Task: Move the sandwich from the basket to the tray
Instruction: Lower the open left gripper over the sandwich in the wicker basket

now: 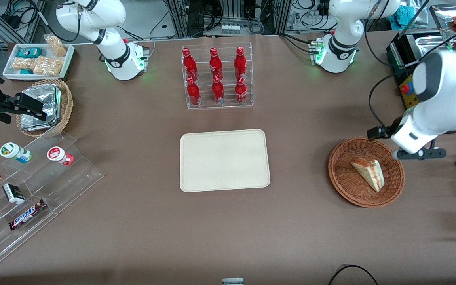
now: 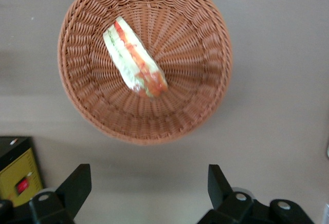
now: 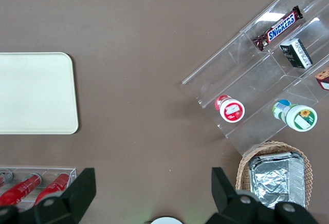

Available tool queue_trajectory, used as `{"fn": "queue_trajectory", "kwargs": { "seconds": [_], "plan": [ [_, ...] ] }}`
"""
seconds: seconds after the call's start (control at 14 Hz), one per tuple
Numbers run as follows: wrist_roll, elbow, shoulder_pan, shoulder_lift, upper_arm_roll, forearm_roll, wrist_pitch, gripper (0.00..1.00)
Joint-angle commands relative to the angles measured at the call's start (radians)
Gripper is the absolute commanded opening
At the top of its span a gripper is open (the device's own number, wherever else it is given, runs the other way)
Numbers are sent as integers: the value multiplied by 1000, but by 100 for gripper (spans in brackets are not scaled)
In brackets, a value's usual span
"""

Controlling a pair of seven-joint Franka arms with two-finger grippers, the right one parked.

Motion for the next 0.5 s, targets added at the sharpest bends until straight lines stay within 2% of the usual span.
{"fn": "queue_trajectory", "kwargs": {
  "seconds": [0.0,0.14,0.43],
  "plan": [
    [-4,-118,38,10,-3,12,197,100],
    [-51,-183,76,13,-4,-5,320,100],
    [-456,-186,82,73,-4,-5,437,100]
  ]
}}
